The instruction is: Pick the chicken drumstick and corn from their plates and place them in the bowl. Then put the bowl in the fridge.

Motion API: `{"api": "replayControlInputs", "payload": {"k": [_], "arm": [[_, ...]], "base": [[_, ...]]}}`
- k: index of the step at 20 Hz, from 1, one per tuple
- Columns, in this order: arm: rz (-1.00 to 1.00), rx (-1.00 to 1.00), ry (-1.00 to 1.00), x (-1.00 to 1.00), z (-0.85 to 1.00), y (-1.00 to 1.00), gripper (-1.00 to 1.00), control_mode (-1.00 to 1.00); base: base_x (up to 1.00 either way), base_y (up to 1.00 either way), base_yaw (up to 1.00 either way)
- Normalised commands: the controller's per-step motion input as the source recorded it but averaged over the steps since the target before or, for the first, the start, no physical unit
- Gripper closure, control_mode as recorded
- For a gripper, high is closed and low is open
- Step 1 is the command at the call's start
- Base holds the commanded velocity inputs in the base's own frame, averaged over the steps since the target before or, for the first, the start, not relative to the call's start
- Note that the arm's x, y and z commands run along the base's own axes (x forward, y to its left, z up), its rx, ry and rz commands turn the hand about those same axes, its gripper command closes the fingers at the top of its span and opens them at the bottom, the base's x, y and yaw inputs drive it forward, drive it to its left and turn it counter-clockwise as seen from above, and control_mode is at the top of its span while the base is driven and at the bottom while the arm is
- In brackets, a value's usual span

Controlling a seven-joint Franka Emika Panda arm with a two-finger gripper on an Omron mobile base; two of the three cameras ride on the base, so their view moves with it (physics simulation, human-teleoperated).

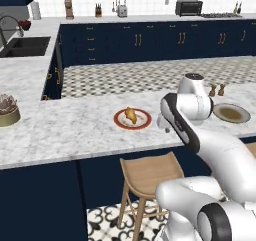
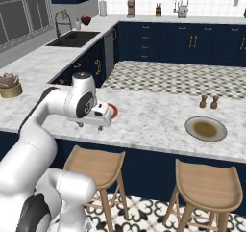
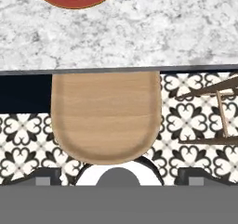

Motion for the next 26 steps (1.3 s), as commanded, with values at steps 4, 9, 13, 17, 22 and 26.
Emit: {"api": "replayControlInputs", "payload": {"k": [4,9,13,17,22,26], "arm": [[0.11,0.0,0.0,1.0,0.0,0.37,-1.0,-1.0],[0.12,0.0,0.0,0.95,0.0,0.33,-1.0,-1.0],[0.02,0.0,0.01,0.89,-0.17,0.29,-1.0,-1.0],[0.0,0.0,0.03,0.82,-0.37,0.28,-1.0,-1.0],[0.0,0.0,0.05,0.87,-0.41,0.06,-1.0,-1.0],[0.0,0.0,0.07,0.76,-0.52,0.09,-1.0,-1.0]], "base": [[0.0,0.0,0.0],[0.0,0.0,0.0],[0.0,0.0,0.0],[0.0,0.0,0.0],[0.0,0.0,0.0],[0.0,0.0,0.0]]}}
